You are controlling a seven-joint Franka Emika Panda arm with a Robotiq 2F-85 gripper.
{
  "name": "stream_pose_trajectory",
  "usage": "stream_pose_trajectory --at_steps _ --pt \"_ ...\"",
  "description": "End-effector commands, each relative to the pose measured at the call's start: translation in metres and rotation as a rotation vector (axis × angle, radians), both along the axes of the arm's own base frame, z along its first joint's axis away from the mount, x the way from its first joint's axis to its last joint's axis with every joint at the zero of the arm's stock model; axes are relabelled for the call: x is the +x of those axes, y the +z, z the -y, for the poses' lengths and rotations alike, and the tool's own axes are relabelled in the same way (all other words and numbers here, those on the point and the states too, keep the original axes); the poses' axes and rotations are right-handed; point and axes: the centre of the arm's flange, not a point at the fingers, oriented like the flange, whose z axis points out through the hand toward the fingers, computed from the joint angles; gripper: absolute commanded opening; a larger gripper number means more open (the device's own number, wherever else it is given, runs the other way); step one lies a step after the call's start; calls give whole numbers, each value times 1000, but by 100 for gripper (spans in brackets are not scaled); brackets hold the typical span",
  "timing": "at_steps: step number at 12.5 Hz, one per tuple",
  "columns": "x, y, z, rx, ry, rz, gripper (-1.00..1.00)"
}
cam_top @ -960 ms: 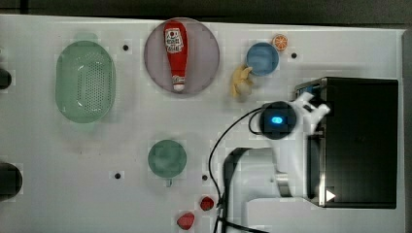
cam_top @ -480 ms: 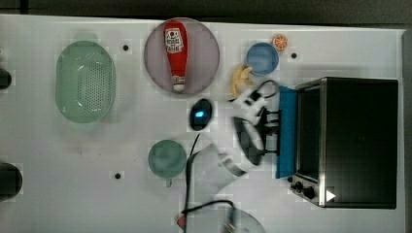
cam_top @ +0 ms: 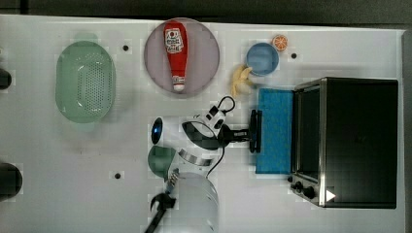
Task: Flap open oven.
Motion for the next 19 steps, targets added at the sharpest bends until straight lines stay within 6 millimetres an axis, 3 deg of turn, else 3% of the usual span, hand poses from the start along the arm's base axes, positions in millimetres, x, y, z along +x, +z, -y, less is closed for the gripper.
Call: stream_pose_trajectory --at_steps 1,3,6,8,9,11,14,16,19 --pt "15 -3 -6 -37 -47 125 -65" --pt "17 -15 -13 -48 -27 113 -65" --pt "21 -12 -19 -62 -17 120 -65" --pt "34 6 -33 -41 -12 167 -65" --pt "45 25 -39 -22 -35 222 -65" --pt "66 80 -42 41 -135 339 -65" --pt "89 190 -33 223 -406 530 -65" --pt "89 264 -15 379 -629 633 -65" --pt "69 356 14 608 -941 704 -65"
